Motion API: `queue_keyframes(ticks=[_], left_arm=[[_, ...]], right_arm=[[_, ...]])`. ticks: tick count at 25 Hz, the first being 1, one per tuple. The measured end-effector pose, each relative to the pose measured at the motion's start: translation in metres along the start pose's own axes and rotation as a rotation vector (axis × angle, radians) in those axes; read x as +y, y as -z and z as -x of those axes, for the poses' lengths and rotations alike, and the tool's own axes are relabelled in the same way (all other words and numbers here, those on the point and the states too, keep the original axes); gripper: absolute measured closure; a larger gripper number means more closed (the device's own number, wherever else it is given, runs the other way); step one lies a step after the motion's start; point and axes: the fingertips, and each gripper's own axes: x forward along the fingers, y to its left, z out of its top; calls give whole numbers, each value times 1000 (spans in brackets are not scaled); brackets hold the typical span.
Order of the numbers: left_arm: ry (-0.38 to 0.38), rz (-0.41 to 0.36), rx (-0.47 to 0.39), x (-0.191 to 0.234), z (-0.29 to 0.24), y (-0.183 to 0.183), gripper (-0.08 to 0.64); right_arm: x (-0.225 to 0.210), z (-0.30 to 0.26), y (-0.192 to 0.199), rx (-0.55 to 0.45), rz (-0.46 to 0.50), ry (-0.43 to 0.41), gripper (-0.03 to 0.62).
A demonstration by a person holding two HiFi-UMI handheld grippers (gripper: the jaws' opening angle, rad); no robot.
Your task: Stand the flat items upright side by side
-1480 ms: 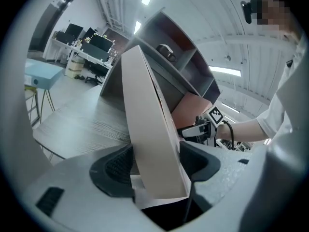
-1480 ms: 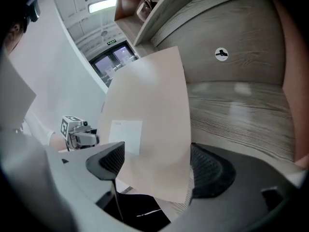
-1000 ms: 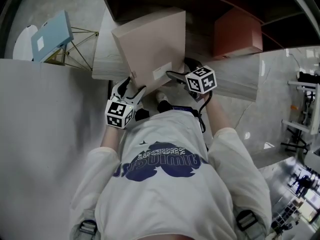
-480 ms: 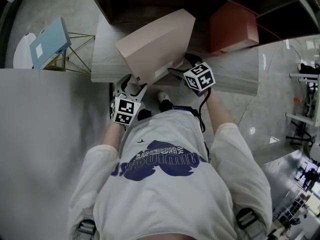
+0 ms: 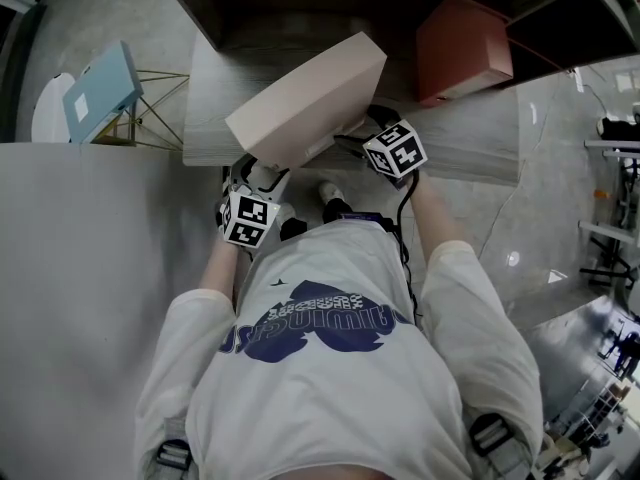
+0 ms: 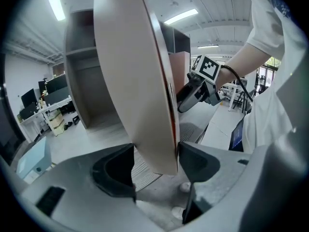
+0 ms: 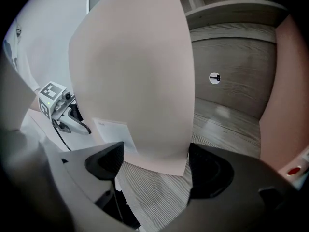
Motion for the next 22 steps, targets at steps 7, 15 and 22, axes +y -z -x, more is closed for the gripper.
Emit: queue_keyframes(ticks=[7,15,22], left_arm=[[-6,-21,-48,4,18,-23,261],[-42,-65,-50,6,22,-32,265],[-46,-35,-57,-2,11,-44,267]], right_arm=[[-1,2,1,-6,-20,2,183],[-3,10,-6,1,-22,38,183],[-9,45,-28,-84,-120,99,183]])
